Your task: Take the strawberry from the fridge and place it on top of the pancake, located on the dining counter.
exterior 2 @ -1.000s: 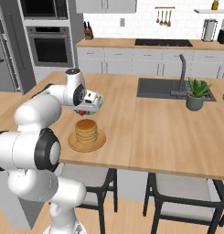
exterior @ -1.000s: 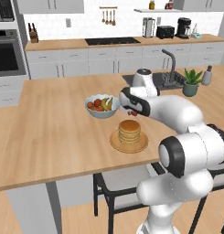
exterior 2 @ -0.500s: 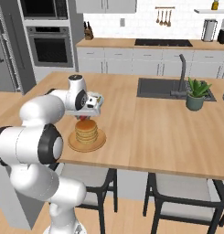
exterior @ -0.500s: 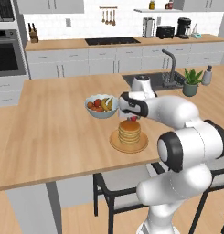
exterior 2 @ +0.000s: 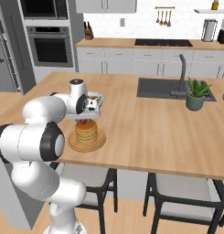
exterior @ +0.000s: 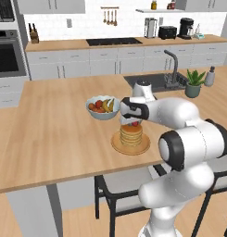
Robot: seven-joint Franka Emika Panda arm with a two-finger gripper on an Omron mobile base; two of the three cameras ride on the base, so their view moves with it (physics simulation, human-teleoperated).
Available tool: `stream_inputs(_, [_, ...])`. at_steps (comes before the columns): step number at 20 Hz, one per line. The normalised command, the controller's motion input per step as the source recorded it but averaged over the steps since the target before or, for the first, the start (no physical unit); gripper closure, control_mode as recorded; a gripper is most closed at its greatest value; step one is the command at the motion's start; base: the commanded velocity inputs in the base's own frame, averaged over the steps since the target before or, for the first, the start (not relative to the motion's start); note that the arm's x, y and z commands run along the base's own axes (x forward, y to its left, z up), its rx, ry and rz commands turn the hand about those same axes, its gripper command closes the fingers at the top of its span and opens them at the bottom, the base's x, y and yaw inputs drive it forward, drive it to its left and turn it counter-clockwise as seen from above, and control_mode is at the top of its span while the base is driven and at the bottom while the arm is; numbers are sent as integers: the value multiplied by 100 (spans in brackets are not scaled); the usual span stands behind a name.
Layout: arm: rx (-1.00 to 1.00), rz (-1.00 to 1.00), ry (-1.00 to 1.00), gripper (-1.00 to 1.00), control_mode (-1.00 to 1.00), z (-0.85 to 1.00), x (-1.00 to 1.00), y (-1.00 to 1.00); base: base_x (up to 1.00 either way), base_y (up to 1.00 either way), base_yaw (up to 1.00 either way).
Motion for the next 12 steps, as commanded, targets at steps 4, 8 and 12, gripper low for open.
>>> stream_inputs(4, [0,9,10,100,-100,-8,11,0,0,0,0])
stream_inputs(8, [0,8,14,100,-100,-14,1,0,0,0,0])
stream_inputs(12, [0,8,10,100,-100,-10,0,0,0,0,0])
